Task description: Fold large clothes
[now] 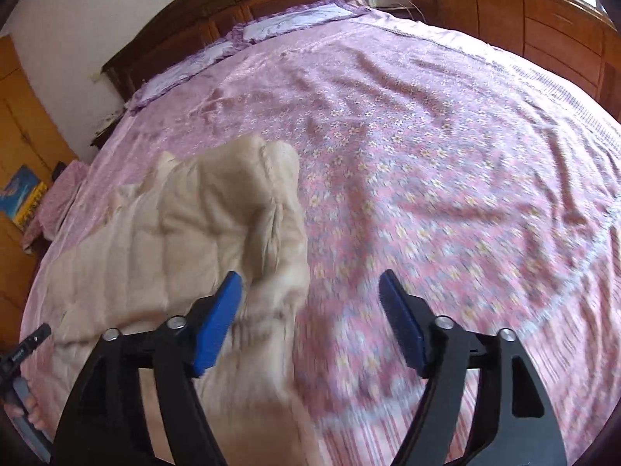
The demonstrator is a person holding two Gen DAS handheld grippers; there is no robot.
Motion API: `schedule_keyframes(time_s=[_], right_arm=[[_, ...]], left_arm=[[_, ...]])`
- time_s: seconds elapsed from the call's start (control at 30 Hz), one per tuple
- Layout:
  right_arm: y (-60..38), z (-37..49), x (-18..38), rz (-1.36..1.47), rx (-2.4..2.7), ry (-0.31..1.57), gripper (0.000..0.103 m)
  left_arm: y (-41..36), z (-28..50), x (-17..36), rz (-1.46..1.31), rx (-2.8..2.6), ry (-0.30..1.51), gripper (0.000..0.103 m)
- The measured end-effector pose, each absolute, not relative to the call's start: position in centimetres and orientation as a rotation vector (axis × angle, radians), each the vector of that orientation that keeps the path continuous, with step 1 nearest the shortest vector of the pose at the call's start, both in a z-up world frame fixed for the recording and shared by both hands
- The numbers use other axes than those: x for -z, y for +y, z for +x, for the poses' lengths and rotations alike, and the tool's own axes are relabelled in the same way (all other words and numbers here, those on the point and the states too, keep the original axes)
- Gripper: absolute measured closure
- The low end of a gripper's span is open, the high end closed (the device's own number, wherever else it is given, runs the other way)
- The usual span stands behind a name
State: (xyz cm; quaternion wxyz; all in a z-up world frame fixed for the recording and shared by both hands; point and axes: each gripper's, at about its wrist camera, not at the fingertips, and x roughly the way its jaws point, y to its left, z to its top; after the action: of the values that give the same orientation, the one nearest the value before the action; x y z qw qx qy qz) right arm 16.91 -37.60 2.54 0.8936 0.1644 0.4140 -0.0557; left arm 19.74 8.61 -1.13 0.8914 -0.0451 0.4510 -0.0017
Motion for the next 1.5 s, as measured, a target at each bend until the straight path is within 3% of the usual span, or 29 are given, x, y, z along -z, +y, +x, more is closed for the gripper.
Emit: schedule_keyframes(time_s=[0.13, 0.53, 1.17, 1.5], right_arm=[[-36.1, 13.0, -3.2, 0.283, 0.069, 0.883, 0.018], [-32.4, 3.2, -1.4, 0.178, 0.005, 0.973, 0.01], [-31.6, -0.7, 3.0, 0.254, -0.016, 1.026, 0.005], [-30.3, -2.8, 1.7, 0.196, -0.122, 1.027, 0.006]], left_arm=[[9.3, 16.1, 0.5, -0.077, -0.005, 0.946, 0.018], [11.0, 6.7, 2.5, -0.065, -0.035, 1.054, 0.018], [11.6, 1.1, 5.0, -0.102, -0.022, 1.151, 0.017], [9.9, -1.5, 5.0, -0.155, 0.15, 1.215, 0.017]])
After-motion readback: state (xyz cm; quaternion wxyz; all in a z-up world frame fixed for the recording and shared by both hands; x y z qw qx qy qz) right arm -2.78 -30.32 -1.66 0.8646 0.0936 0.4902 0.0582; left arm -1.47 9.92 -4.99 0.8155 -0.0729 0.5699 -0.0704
